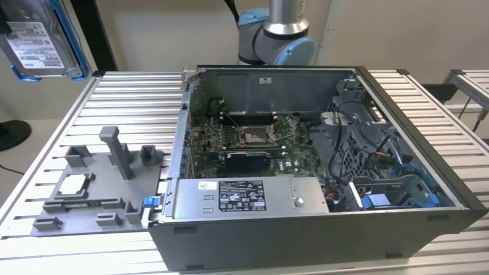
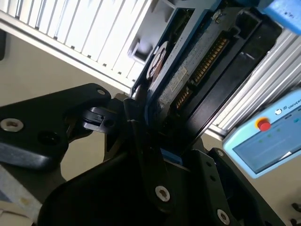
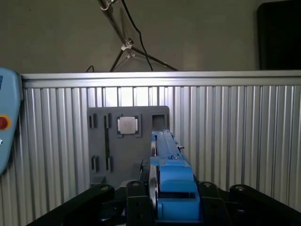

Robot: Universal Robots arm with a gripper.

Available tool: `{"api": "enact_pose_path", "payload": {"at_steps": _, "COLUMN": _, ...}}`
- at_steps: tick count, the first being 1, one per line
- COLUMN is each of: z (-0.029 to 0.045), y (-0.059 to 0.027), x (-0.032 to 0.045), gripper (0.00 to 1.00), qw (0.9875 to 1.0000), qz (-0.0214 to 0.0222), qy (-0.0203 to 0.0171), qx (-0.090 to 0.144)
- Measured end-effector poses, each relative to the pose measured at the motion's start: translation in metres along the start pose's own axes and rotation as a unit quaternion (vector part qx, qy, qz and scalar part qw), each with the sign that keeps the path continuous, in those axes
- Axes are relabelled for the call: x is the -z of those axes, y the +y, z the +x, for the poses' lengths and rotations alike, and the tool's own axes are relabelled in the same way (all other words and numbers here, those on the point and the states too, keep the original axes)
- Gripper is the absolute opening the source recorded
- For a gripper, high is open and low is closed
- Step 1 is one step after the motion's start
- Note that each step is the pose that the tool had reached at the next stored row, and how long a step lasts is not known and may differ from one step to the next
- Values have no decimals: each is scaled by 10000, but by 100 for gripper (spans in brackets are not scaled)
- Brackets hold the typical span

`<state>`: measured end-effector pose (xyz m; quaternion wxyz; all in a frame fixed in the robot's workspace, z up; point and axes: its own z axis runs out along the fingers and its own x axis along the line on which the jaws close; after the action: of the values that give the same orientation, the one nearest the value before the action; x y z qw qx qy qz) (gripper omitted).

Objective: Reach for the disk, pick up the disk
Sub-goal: 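Pick up the disk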

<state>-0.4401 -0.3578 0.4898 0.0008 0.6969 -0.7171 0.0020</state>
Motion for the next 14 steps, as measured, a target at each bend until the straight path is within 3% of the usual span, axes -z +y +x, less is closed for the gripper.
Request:
{"api": "enact_pose_path", "payload": {"at_steps": 6, "z": 1, "y": -1, "x": 142, "gripper": 0, "qw": 10000, "qz": 0, "qy": 0, "qx": 0}}
{"api": "enact_pose_path", "payload": {"at_steps": 14, "z": 1, "y": -4, "x": 149, "gripper": 0, "qw": 10000, "qz": 1, "qy": -11, "qx": 0}}
